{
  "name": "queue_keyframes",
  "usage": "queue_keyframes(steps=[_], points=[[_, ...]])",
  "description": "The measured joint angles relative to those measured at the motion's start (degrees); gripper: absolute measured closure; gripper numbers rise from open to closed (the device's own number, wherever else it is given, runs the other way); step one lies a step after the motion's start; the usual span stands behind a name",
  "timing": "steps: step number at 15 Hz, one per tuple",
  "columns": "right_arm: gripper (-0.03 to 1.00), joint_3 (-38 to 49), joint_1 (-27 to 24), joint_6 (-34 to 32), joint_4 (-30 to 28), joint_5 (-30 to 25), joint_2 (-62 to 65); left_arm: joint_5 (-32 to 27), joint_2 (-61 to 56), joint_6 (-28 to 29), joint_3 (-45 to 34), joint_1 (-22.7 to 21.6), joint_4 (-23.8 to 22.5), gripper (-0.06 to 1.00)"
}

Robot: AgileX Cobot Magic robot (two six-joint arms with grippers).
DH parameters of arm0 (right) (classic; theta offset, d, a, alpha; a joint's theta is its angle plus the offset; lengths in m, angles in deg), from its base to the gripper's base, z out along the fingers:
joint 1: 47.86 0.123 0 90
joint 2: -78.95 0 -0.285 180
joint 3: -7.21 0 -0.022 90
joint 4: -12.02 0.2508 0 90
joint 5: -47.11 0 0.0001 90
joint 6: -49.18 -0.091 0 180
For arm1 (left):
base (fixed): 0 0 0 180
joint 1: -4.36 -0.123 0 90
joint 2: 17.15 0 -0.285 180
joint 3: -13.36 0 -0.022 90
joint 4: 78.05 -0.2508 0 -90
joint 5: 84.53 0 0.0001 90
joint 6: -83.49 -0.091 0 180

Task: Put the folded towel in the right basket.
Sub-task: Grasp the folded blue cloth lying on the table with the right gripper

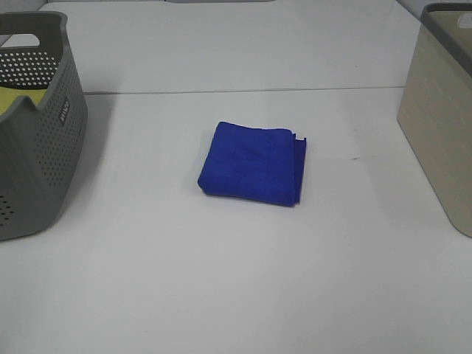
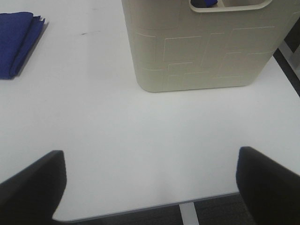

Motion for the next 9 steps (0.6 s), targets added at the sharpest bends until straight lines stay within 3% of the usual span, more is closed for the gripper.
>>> queue_keyframes(steps=[9], points=[[0.02,0.0,0.0,0.0,0.0,0.0,0.0,0.0,0.0,0.0,0.0,0.0,0.0,-0.04]])
